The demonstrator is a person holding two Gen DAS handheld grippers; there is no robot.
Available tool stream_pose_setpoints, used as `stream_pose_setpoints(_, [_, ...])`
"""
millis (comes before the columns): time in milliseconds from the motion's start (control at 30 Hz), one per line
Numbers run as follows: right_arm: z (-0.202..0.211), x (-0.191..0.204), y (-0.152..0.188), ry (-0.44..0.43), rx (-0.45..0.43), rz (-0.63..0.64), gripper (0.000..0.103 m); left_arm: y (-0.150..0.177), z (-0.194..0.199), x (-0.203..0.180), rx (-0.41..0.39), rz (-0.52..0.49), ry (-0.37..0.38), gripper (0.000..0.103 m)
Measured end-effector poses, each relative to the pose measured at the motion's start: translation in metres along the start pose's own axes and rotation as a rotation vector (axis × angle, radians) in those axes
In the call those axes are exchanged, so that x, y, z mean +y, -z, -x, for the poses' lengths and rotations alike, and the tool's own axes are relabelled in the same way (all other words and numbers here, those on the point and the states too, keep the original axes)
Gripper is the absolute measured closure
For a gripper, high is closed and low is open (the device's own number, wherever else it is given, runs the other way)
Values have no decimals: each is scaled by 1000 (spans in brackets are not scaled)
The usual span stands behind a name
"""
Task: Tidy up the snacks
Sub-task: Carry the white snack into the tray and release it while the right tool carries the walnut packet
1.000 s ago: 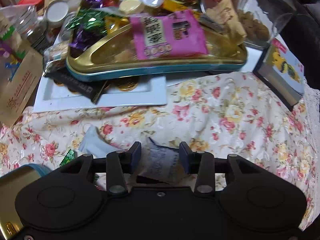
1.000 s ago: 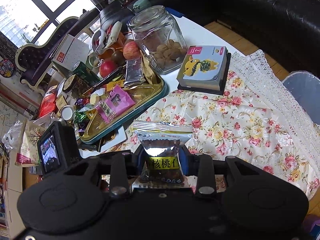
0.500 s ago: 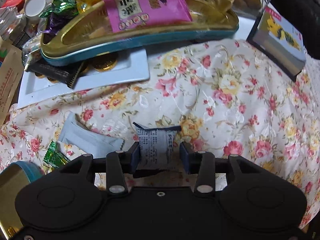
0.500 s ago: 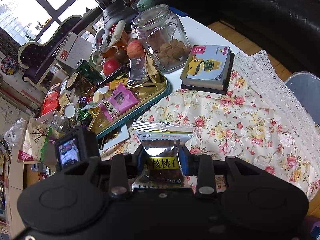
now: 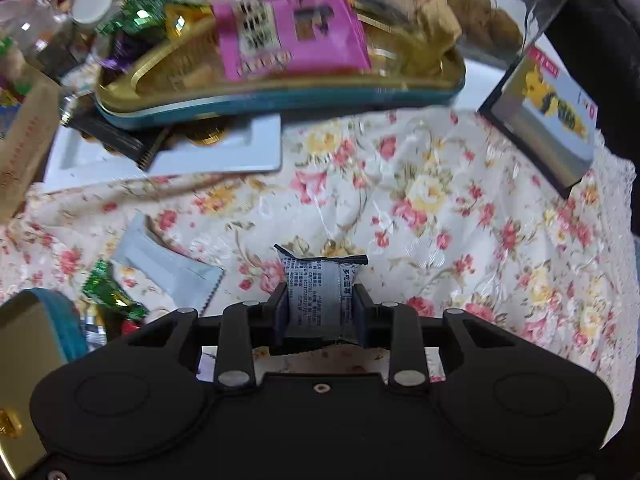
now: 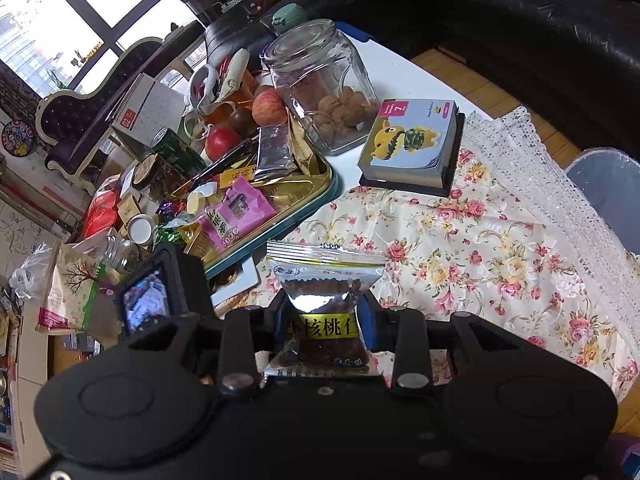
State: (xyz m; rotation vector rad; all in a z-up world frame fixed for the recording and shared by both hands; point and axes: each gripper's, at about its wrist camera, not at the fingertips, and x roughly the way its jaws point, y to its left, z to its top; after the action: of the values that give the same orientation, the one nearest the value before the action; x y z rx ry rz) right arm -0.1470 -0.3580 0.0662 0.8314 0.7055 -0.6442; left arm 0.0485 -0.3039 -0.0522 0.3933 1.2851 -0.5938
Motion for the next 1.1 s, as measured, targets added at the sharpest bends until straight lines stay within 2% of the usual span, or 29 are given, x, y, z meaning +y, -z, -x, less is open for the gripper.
stream_pose_setpoints(133, [3, -3, -3, 3, -13, -11, 67, -3, 40, 10, -54, 10, -24, 62])
stream_pose_setpoints(267, [4, -2, -4, 1, -18, -15, 67, -1, 81, 34, -118, 30, -83, 62])
stream_pose_setpoints(533, [-4, 20, 5, 0, 0, 24, 67, 19, 134, 118, -170, 162, -132, 62])
stream_pose_setpoints(767, [-18, 60, 28, -12, 40, 110, 67, 60, 152, 199, -162, 302, -227, 62])
stream_pose_setpoints(1000, [-37, 111, 61, -26, 96, 227, 67, 82, 156, 274, -151, 412, -335, 62])
stream_pose_setpoints(1100, [-45, 132, 77, -39, 120, 282, 67, 87, 155, 302, -127, 471, -303, 62])
